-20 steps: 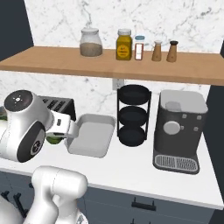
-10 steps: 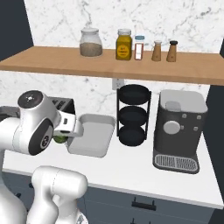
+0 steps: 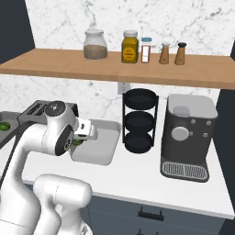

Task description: Place one avocado and one chicken drumstick in each tupperware on the nearby counter, to pack two identical lunches.

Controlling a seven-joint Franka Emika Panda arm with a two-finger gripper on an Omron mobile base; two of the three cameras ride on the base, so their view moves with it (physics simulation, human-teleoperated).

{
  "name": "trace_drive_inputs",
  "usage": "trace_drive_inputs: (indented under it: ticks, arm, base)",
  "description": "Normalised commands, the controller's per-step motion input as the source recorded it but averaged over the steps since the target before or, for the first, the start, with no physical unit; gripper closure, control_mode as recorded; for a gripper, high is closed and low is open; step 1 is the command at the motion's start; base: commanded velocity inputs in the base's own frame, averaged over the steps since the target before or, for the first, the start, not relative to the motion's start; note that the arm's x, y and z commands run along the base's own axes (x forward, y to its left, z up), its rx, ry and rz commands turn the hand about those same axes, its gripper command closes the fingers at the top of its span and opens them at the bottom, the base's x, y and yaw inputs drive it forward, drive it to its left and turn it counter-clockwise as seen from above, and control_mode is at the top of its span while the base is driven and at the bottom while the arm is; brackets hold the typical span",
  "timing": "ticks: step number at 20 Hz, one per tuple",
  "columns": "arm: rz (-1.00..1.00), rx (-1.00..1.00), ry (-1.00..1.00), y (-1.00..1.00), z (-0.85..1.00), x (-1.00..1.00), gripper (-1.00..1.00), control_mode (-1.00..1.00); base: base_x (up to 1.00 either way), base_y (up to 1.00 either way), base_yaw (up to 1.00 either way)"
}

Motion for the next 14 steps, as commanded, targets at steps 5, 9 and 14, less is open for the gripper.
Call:
trace_drive_inputs:
  ticks: [5, 9, 14]
  arm:
    - [0.00, -0.05, 0.08, 0.00, -0.51, 1.00, 1.00, -1.00]
    - [0.00, -0.02, 0.04, 0.00, -0.27, 1.00, 1.00, -1.00]
    - [0.00, 0.00, 0.08, -0.01, -0.09, 1.00, 1.00, -1.00]
  base:
    - [0.00, 0.00, 0.00]
    - [0.00, 0.00, 0.00]
    - [0.00, 0.00, 0.00]
